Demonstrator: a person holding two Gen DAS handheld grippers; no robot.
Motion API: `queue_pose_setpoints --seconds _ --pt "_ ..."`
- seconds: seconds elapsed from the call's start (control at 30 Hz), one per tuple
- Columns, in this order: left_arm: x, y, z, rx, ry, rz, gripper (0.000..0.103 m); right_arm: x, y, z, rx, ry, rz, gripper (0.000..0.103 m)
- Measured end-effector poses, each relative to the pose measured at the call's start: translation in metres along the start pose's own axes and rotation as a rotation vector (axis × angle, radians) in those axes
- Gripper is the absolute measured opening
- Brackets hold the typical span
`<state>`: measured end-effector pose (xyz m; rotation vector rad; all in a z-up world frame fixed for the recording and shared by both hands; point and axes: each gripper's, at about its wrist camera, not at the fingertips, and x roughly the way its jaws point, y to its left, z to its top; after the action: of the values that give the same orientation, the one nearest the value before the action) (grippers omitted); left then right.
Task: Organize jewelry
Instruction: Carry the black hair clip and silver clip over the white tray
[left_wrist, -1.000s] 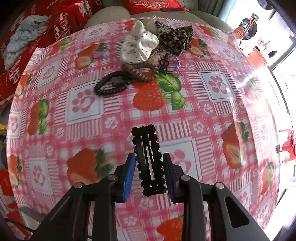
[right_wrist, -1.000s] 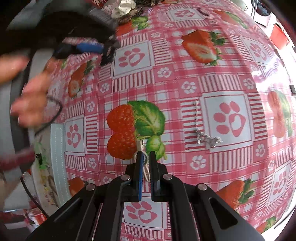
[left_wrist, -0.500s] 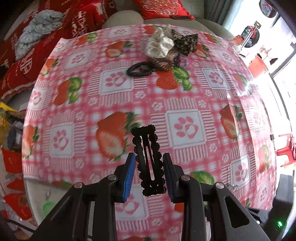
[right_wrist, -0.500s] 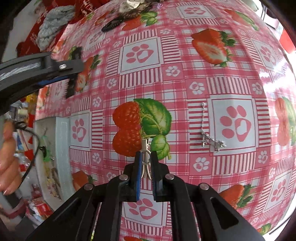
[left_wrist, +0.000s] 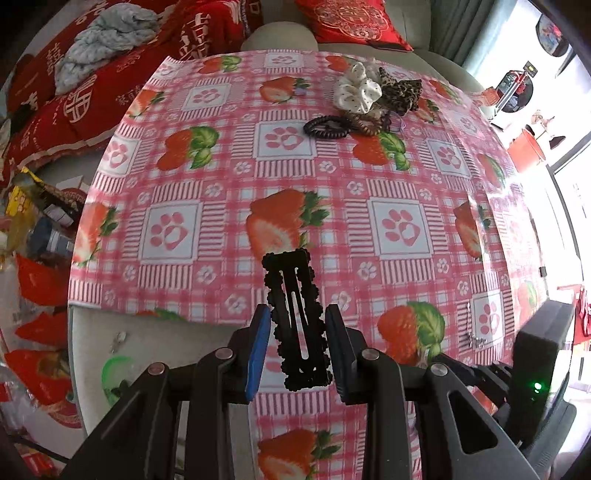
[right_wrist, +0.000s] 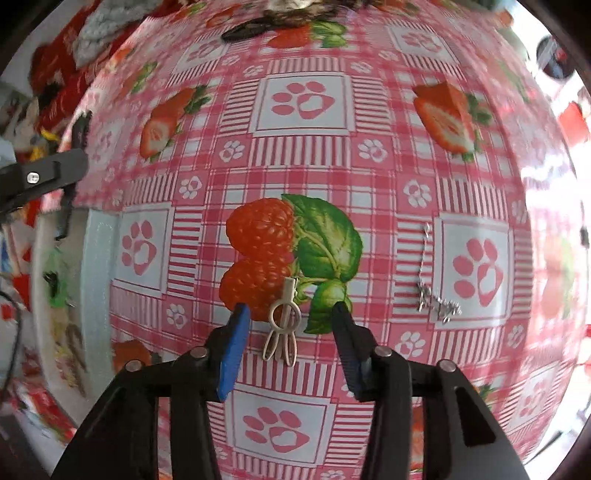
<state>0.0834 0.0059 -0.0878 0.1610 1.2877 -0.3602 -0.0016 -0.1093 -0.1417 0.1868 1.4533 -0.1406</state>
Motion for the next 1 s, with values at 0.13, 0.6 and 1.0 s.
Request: queue_pose_setpoints --seconds 0.13,0.6,1.0 --pt "-0.006 0.007 -0.013 -0.011 0.002 0.008 0.036 -0.001 0.002 0.001 -0.004 0.003 -0.017 0.020" --pt "-0.041 0.065 -0.088 -0.192 0.013 0.046 0.036 -0.057 -0.008 0.018 -0.010 -0.032 0.184 0.020" --pt "-0.075 0.131 -0.167 -0.409 0.029 0.119 0.036 -0.066 0.094 0.025 -0.239 -0.011 0.315 0.020"
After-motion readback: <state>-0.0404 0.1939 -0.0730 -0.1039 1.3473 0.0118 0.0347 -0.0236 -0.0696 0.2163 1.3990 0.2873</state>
